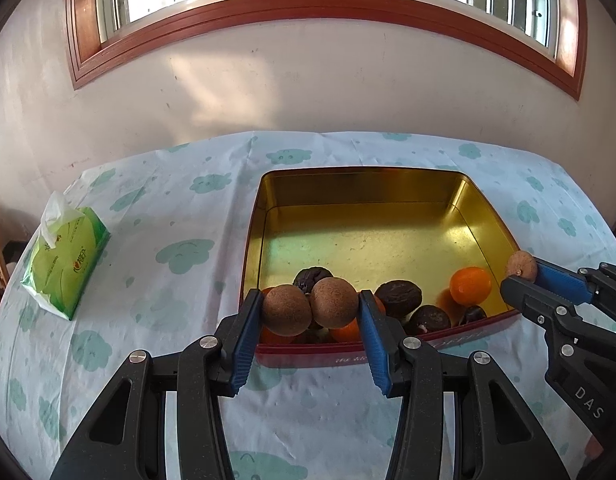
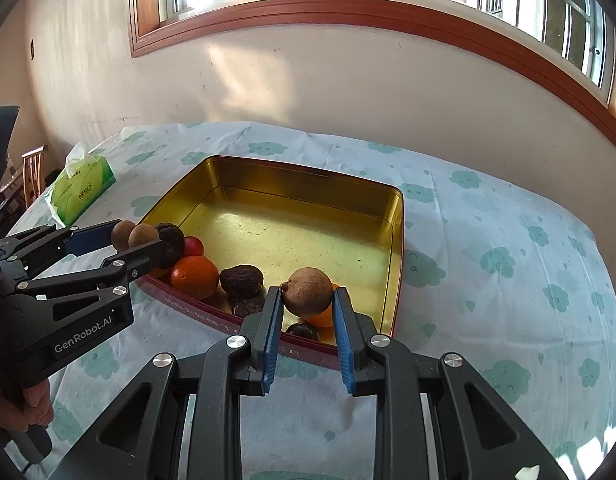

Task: Organize fruits
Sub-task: 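Carry longans into tin with both tools, then open left tool dropping two longans while right tool releases its longan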

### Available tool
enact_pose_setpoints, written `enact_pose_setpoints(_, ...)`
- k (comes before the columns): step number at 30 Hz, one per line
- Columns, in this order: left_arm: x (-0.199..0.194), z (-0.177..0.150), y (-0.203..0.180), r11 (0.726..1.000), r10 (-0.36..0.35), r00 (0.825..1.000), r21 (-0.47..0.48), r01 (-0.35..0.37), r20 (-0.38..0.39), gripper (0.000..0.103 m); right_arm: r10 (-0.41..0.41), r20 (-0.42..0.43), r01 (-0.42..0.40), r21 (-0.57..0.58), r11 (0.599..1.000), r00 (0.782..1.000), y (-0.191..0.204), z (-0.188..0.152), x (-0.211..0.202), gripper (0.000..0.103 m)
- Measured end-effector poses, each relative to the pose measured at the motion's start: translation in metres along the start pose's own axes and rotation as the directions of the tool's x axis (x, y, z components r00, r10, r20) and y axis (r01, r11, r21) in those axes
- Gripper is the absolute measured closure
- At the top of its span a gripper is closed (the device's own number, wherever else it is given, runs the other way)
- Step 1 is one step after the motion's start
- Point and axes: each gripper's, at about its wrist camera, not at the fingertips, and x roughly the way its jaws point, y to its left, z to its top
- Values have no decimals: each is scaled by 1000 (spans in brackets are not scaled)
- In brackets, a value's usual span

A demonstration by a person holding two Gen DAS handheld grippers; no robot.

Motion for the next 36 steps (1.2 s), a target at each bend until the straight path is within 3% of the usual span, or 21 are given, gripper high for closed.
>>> enact_pose_setpoints(36,33,19,0,1000,16,1000,17,-16,-6,55,-4,-51,3,-14,1000,999,-3,8,47,80)
